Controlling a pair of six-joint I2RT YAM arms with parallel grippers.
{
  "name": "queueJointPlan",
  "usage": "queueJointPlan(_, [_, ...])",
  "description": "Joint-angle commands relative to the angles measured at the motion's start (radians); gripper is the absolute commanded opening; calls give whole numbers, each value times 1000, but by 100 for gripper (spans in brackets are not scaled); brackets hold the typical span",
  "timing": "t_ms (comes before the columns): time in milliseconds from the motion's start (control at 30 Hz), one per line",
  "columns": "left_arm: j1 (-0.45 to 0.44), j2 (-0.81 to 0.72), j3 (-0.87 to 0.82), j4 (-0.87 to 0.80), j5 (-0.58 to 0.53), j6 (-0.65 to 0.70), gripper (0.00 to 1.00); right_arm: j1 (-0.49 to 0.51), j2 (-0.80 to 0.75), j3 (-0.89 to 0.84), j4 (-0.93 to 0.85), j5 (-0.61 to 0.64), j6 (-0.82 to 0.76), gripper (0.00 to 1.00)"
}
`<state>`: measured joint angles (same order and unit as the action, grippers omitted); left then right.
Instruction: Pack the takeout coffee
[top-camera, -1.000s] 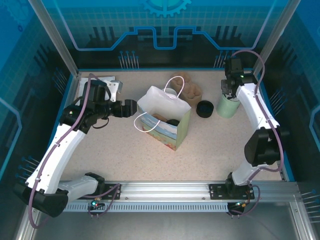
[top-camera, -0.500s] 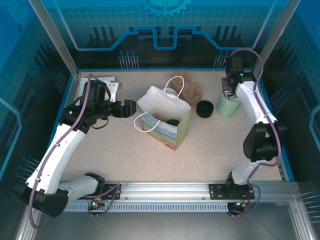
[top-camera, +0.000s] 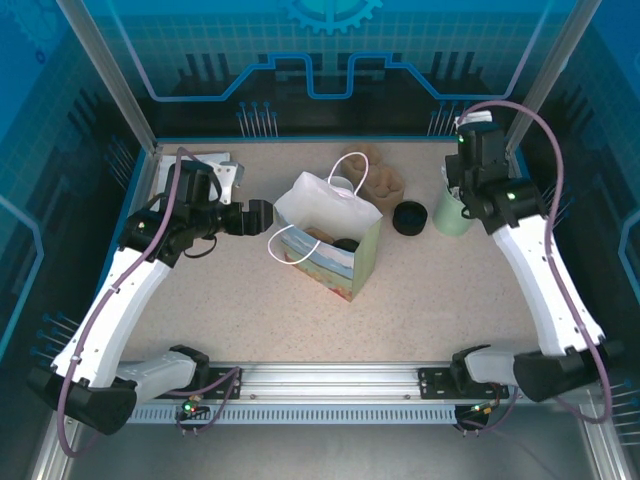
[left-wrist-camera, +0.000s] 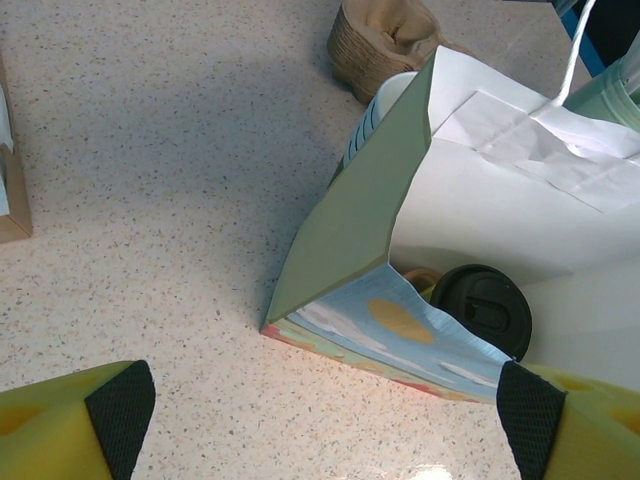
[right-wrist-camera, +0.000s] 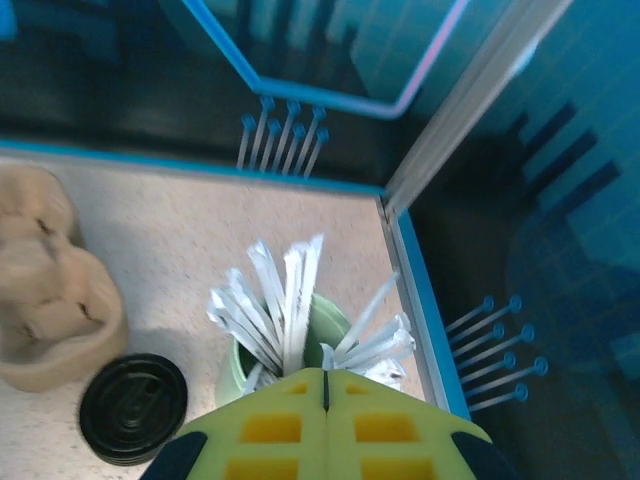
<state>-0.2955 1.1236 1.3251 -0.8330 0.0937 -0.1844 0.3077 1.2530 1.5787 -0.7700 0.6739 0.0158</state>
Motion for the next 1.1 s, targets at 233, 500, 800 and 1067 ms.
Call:
queueJointPlan(233, [19,-51,-24,12,-80,-28,95,109,-119,334,-294,-496,104,6])
queueJointPlan(500, [38,-67,-32,2,-93,-37,97,262,-124,185,-177,-801,209,6])
queueJointPlan(800, [55,-57,-42,-8,-87,-28,97,421,96,146,-63,-763,168,10])
queueJointPlan(1067, [236,31,-43,-12,18,-18,95,412,254,245,-117,-737,140,52])
